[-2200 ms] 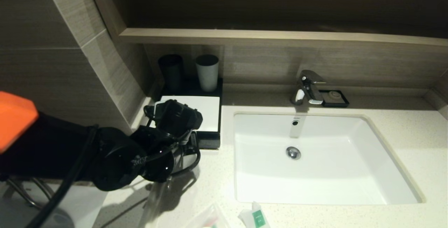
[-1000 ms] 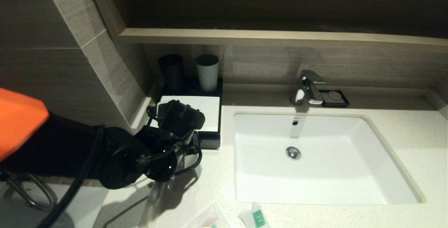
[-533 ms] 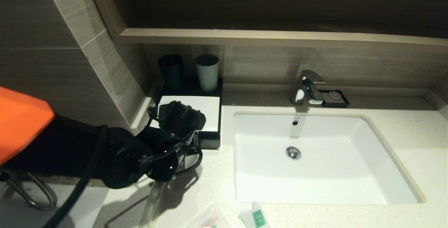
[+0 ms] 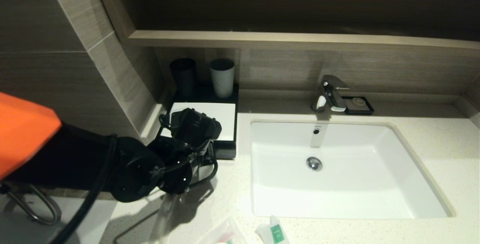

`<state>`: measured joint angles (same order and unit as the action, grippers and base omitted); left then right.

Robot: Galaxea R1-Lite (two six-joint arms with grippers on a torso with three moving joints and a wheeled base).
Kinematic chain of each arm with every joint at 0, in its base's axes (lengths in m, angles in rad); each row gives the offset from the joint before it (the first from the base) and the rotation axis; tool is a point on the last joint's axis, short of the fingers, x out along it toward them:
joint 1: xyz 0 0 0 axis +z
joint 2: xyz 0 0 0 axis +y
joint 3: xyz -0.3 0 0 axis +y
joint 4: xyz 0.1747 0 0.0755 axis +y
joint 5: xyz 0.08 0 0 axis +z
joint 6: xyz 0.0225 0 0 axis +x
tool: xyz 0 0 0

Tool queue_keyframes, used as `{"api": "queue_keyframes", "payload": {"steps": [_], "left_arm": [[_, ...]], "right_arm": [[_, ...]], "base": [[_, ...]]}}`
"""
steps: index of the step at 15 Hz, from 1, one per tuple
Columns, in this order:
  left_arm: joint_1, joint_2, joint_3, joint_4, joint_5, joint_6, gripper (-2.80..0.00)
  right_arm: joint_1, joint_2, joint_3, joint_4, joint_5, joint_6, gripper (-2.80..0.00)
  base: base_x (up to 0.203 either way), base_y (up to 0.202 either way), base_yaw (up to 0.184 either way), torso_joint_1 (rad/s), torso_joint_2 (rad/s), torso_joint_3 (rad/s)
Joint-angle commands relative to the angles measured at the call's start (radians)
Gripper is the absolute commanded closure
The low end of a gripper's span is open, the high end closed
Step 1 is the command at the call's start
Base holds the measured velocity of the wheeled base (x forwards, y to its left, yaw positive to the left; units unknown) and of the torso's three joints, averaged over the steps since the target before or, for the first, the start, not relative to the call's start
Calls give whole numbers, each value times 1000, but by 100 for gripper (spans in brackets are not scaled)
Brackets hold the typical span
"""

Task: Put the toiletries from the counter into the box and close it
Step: Open the drawer

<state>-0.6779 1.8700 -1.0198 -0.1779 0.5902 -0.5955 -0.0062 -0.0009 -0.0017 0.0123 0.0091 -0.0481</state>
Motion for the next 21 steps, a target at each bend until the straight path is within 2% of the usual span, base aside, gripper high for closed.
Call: {"api": "queue_keyframes", "payload": {"steps": [1, 21], "left_arm": [[0, 1, 1, -9, 3, -3, 0], [1, 14, 0, -25, 8, -1, 0]], "right_arm": [[0, -1, 0, 0, 0, -1, 0], [0, 0, 0, 0, 0, -1, 0]], "base": [[0, 0, 0, 0, 0, 0], [0, 0, 0, 0, 0, 0]]}}
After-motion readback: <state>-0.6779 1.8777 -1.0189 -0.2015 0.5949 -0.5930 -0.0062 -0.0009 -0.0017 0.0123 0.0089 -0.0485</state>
